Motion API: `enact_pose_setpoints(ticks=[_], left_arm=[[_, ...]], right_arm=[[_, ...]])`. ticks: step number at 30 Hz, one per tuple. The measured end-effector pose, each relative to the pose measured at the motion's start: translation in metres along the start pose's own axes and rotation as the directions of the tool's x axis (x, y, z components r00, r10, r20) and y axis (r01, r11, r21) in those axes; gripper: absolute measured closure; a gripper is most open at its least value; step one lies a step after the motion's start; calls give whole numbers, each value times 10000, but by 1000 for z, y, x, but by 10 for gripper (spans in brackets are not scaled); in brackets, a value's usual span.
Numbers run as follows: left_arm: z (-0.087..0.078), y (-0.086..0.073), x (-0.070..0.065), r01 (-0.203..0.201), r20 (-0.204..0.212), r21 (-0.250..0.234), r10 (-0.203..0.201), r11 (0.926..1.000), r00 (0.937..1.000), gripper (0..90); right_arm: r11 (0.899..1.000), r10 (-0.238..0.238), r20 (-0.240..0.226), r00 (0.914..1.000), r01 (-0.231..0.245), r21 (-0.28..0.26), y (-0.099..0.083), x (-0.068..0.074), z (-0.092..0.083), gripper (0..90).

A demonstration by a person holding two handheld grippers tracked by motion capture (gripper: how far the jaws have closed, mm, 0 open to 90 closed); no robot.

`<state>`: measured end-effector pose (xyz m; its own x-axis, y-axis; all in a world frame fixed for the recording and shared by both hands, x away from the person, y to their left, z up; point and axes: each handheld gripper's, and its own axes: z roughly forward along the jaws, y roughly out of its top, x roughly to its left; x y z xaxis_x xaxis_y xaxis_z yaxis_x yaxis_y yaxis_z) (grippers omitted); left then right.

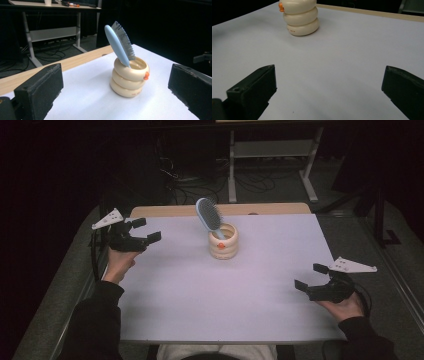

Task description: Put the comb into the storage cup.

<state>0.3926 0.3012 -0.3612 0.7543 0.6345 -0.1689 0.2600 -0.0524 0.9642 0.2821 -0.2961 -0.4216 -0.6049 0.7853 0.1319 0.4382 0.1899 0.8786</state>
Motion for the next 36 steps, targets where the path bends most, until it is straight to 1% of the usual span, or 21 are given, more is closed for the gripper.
enact_pose_setpoints(ticks=[9,11,15,27,36], left_arm=[[-10,-9,-3,-36,55,6,36,10000,10000,0],[-13,-11,-3,-17,22,-15,17,10000,10000,0],[-18,-19,-1,76,-29,0,-76,10000,10000,0],[-41,-41,8,276,-391,-9,-277,9996,9989,0],[-55,-49,11,322,-580,-52,-325,9995,9978,0]], right_arm=[[10000,-36,-9,10000,36,17,0,0,0,0],[9999,-98,-23,9999,98,26,0,1,1,0],[10000,-79,-50,10000,79,41,0,1,0,0],[9998,-156,-44,9999,157,147,-1,2,1,0],[9995,-195,-20,9998,195,242,-1,2,2,0]])
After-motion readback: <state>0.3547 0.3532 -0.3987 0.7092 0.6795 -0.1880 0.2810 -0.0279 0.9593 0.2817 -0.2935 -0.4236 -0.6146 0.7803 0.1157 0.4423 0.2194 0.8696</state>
